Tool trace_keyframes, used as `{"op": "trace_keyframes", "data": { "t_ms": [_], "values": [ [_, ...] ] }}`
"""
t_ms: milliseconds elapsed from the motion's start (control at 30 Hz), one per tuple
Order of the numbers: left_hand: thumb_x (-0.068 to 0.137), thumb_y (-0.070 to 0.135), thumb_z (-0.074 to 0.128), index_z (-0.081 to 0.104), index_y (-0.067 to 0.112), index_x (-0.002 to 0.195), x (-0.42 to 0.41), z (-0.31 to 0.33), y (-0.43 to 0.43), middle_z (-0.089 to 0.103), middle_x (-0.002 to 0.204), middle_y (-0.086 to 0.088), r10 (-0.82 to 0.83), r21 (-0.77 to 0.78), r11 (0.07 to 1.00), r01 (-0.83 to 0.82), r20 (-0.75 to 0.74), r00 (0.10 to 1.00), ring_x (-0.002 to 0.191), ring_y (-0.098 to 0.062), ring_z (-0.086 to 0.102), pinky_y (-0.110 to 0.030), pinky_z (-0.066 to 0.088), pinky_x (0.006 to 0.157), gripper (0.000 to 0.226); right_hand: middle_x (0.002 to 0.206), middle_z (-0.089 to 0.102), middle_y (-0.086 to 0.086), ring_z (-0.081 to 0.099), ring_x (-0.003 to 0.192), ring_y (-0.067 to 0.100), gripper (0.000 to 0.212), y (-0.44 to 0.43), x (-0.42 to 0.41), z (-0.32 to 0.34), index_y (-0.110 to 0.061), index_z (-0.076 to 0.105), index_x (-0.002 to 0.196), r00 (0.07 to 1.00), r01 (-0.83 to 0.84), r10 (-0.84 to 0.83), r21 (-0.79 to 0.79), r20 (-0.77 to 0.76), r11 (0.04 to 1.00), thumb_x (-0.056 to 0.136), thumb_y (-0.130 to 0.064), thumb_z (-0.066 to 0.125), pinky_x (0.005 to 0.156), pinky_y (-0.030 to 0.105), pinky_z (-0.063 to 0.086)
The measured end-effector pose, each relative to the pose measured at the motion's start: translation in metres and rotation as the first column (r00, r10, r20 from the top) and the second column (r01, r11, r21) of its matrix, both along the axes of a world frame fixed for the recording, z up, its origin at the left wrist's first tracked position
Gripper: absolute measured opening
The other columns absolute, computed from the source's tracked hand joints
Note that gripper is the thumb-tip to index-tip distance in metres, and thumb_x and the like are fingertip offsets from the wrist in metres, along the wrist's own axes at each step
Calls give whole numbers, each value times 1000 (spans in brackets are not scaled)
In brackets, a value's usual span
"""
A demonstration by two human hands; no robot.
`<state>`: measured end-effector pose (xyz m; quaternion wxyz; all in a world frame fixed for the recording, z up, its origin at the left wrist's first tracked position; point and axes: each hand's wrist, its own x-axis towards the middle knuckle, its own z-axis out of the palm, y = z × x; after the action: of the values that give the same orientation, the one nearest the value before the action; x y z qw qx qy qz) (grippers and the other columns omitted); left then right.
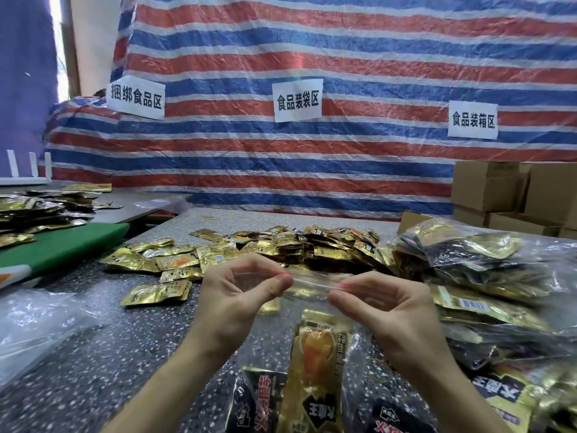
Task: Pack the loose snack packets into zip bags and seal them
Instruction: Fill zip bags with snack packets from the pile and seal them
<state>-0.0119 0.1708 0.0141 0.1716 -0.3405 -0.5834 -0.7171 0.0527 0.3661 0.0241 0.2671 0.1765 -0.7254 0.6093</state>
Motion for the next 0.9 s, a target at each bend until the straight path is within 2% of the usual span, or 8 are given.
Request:
{"op": "trace_keyframes", "data": {
  "t_ms": [267, 333, 400, 467, 533, 600, 800, 900],
  "values": [
    [70, 11, 80, 78, 10, 73, 5, 3, -1, 74, 71, -7, -9, -45, 999, 5, -98, 995, 66, -19, 71, -27, 57, 64, 4, 78, 77, 4, 74, 79, 17, 7, 1, 1, 4, -18, 79, 74, 995, 94, -94, -30, 19, 995, 68, -20, 82, 72, 23, 57],
    [72, 12, 80, 78, 11, 74, 6, 3, -1, 75, 73, -2, 31, -96, 994, -49, -176, 984, 67, -15, 71, -22, 56, 64, 3, 87, 77, -7, 72, 89, 9, 12, 5, 4, 7, -25, 80, 80, 982, 188, -186, 120, -26, 975, 72, -18, 86, 79, 20, 56],
    [75, 13, 81, 76, 10, 77, 7, 4, -1, 74, 74, 7, 73, -157, 980, -119, -272, 959, 68, -9, 70, -15, 53, 65, 7, 104, 71, -23, 63, 107, 0, 28, 6, 8, 10, -37, 76, 101, 917, 395, -337, 365, -214, 843, 75, -35, 86, 92, 18, 48],
    [74, 17, 82, 76, 10, 78, 9, 5, 0, 73, 74, 12, 102, -173, 971, -167, -331, 938, 69, -7, 70, -13, 51, 65, 10, 111, 64, -30, 55, 116, 1, 36, -1, 11, 14, -38, 73, 111, 868, 488, -327, 517, -375, 703, 77, -49, 75, 101, 29, 39],
    [75, 18, 82, 77, 11, 78, 10, 7, 1, 73, 74, 13, 107, -169, 970, -177, -357, 928, 69, -6, 70, -13, 51, 65, 9, 102, 67, -28, 58, 109, 4, 23, -10, 10, 14, -36, 76, 101, 875, 473, -276, 582, -398, 662, 82, -47, 71, 98, 40, 43],
    [76, 21, 79, 78, 11, 80, 11, 9, 0, 74, 75, 12, 85, -165, 974, -153, -363, 928, 69, -8, 70, -15, 52, 66, 11, 91, 69, -25, 62, 98, 4, 9, -15, 8, 14, -31, 76, 90, 905, 412, -243, 573, -350, 708, 87, -40, 73, 89, 44, 48],
    [78, 16, 79, 78, 13, 81, 11, 11, -3, 73, 77, 9, 73, -243, 955, -169, -362, 929, 73, -13, 71, -33, 58, 66, 4, 88, 72, -22, 67, 92, 5, 21, -14, 13, 21, -34, 78, 90, 969, 229, -139, 518, -206, 825, 77, -49, 71, 79, 30, 52],
    [79, 17, 79, 78, 15, 82, 11, 12, -4, 73, 78, 9, 19, -268, 957, -110, -323, 946, 74, -12, 70, -26, 57, 70, 4, 85, 73, -20, 68, 89, 6, 7, -8, 13, 20, -33, 78, 84, 977, 199, -128, 502, -173, 842, 78, -35, 79, 76, 19, 49]
  ]
}}
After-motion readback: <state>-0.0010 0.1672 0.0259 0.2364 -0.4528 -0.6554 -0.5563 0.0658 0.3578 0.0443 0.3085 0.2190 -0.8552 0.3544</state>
